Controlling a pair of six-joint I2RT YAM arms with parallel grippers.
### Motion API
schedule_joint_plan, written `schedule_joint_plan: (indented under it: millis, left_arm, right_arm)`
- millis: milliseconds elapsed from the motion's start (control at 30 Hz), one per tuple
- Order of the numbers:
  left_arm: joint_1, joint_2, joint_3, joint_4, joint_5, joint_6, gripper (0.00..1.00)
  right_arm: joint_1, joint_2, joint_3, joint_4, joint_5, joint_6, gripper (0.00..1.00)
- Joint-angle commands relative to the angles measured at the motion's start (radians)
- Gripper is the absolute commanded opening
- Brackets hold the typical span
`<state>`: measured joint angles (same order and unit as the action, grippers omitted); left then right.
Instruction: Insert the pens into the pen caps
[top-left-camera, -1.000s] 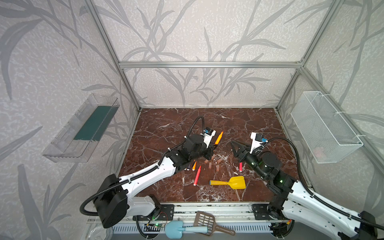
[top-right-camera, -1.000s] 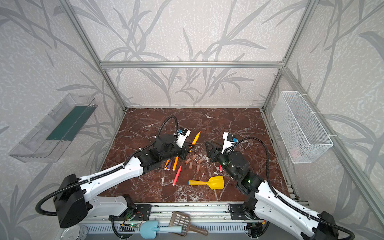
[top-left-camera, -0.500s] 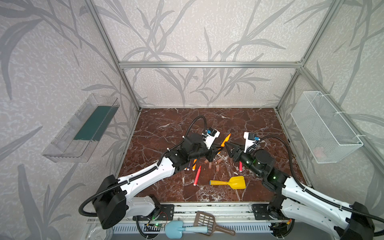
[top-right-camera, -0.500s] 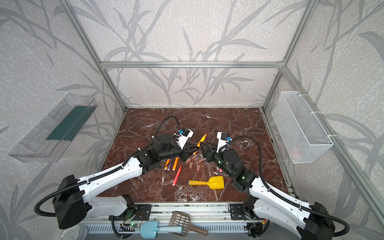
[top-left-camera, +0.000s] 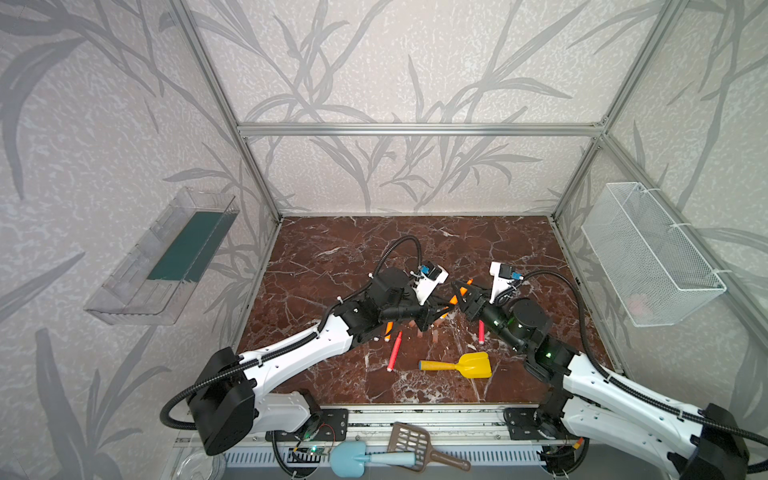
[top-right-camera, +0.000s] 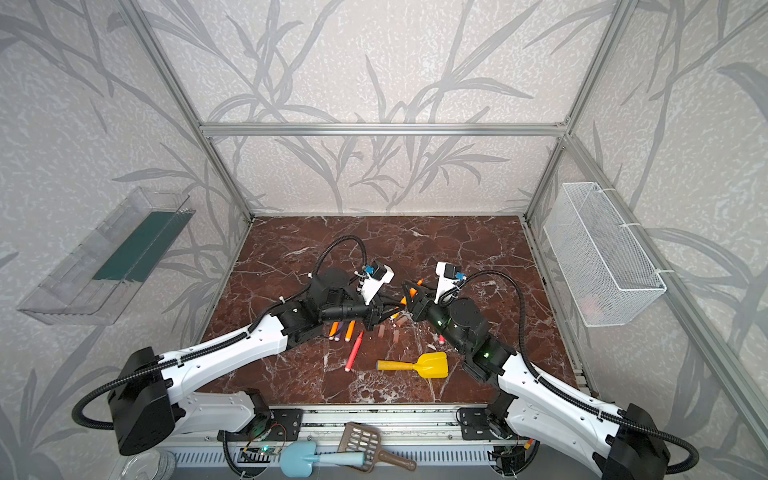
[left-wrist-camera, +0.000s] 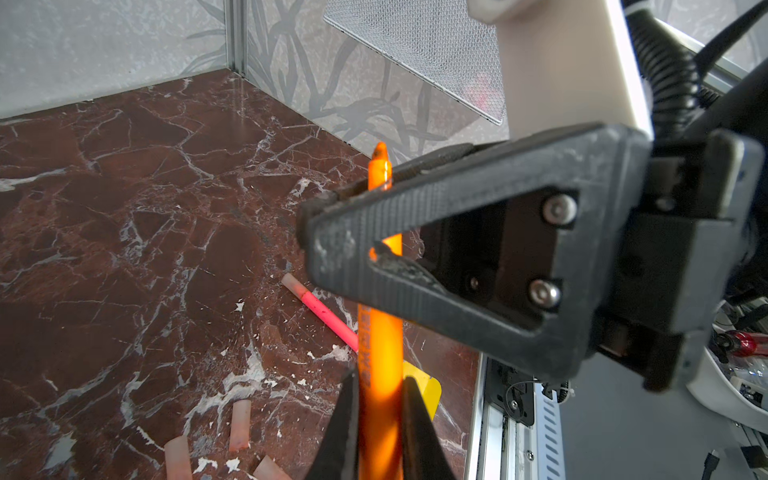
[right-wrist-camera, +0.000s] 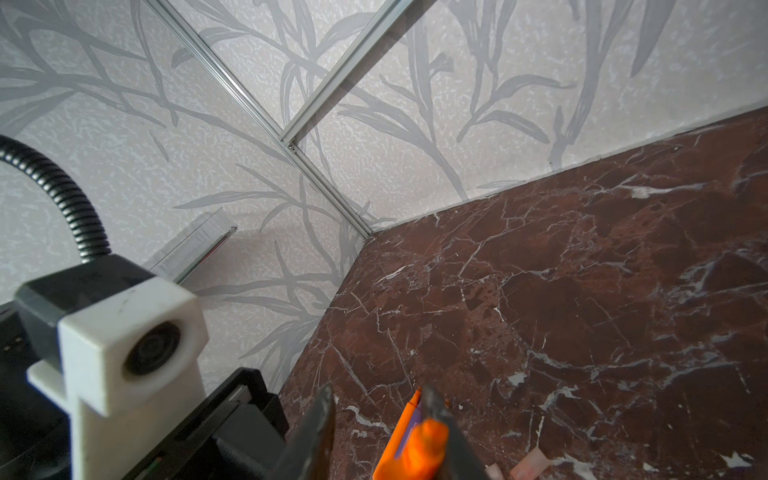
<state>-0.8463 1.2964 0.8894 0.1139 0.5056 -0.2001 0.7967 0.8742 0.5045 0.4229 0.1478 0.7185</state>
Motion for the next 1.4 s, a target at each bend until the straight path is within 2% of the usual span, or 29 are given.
schedule_joint_plan:
  millis: [0,67,100,167,300,433,500,633,733,1000,1033,1067,1200,1233,1300,1367]
  left_arm:
    - [-0.011,0.017,0.031,-0.002,0.022,0.045,0.0]
    - [-0.016,0.024,0.037,-0.007,0.02,0.053,0.0]
    - [-0.017,0.027,0.038,-0.008,0.015,0.054,0.03]
    - [-0.017,0.034,0.037,0.001,0.009,0.055,0.15]
    - [-0.019,0.054,0.037,0.025,0.002,0.049,0.35]
    - [-0.02,0.084,0.049,0.037,0.001,0.041,0.43]
    - [-0.02,0.094,0.053,0.046,-0.001,0.037,0.43]
    - [-0.022,0.106,0.053,0.062,-0.003,0.034,0.41]
    - [-0.023,0.117,0.054,0.072,-0.003,0.032,0.35]
    - [-0.023,0.13,0.042,0.121,-0.026,0.032,0.04]
    - [-0.023,0.129,0.036,0.137,-0.035,0.029,0.0]
    - [-0.023,0.129,0.031,0.143,-0.047,0.03,0.0]
    - [-0.003,0.073,-0.024,0.187,-0.176,0.009,0.0]
    - [0.006,0.047,-0.045,0.197,-0.224,0.004,0.0]
    - [0.011,-0.031,-0.104,0.214,-0.375,0.009,0.0]
    - [0.019,-0.111,-0.187,0.274,-0.504,0.015,0.0]
  right_arm:
    - [-0.007,0.003,0.008,0.042,0.007,0.008,0.22]
    - [-0.007,0.003,0.006,0.042,0.006,0.011,0.15]
    - [-0.007,0.003,0.005,0.043,0.004,0.015,0.12]
    - [-0.007,0.002,-0.004,0.056,-0.002,0.024,0.06]
    - [-0.007,-0.007,-0.035,0.106,-0.02,0.053,0.03]
    - [-0.007,-0.017,-0.033,0.096,-0.073,0.067,0.0]
    - [-0.007,-0.013,-0.039,0.109,-0.083,0.077,0.0]
    - [-0.007,0.003,-0.051,0.139,-0.086,0.098,0.0]
    - [-0.007,0.019,-0.062,0.171,-0.094,0.112,0.0]
    - [-0.007,0.034,-0.103,0.239,-0.079,0.167,0.0]
    - [-0.007,0.035,-0.099,0.233,-0.077,0.166,0.01]
    - [-0.007,0.034,-0.093,0.22,-0.076,0.163,0.07]
    - [-0.007,-0.006,-0.056,0.079,-0.041,0.137,0.45]
    - [-0.007,-0.025,-0.047,0.038,-0.028,0.129,0.52]
    - [-0.007,-0.066,-0.019,-0.077,-0.003,0.117,0.57]
    - [-0.004,-0.117,0.031,-0.255,0.009,0.078,0.57]
